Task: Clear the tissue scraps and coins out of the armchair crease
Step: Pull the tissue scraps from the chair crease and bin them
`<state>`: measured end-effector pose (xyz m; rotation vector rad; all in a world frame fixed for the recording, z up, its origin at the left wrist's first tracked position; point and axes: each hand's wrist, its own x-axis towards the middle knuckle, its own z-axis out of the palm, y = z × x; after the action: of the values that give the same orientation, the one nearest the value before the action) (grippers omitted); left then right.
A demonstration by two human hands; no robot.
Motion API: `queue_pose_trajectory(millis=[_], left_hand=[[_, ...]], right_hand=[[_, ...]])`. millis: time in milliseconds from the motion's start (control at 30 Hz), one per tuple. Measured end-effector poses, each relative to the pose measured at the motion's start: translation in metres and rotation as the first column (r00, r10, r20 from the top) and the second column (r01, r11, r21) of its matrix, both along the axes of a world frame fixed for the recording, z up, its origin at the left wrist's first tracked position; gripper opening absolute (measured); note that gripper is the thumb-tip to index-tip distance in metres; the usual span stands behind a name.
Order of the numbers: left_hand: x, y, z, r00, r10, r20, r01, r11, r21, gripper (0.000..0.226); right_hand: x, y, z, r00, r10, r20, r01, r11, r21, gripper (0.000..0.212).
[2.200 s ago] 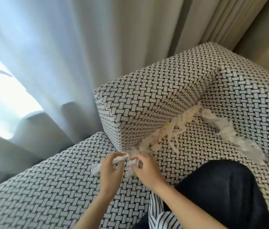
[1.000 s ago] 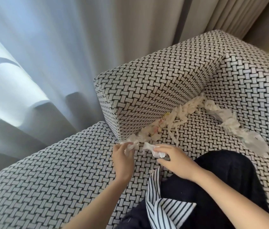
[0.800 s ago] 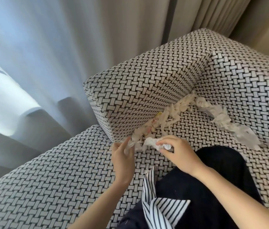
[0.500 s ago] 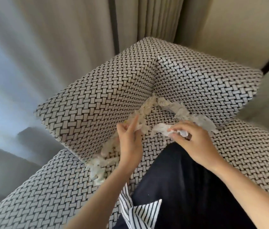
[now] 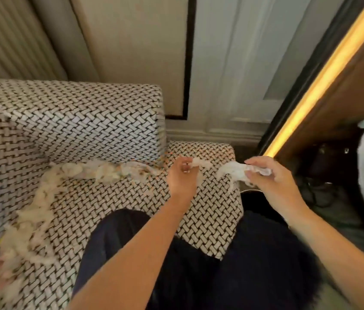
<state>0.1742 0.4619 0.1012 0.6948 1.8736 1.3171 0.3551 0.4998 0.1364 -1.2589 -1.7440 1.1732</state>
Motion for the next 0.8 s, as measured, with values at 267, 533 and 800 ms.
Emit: queue_pose_trajectory(millis=[267,533,800], left_hand=[[0.096,0.070,-0.044,0.970,-0.203,0.132,0.227,0.952,-0.204,0.025],[0.139,0.085,-0.069,0.793,-0.465,0.394,0.571,0.793,-0.213,0.065],[0.120,0.075,-0.057,0.829,-0.405,0.385,0.507,0.835,-0.213,0.038]], right_hand=[[0.102,0.045,-0.072,0.906,-0.419,-0.061,0.391,0.883,-0.258,0.012],[0.140,0.061,-0.127,0.815,-0.579,-0.009,0.518,0.736,-0.437,0.010],[0.134,0.055,-0.139,0.918,-0.385,0.099,0.368,0.729,-0.577,0.041]])
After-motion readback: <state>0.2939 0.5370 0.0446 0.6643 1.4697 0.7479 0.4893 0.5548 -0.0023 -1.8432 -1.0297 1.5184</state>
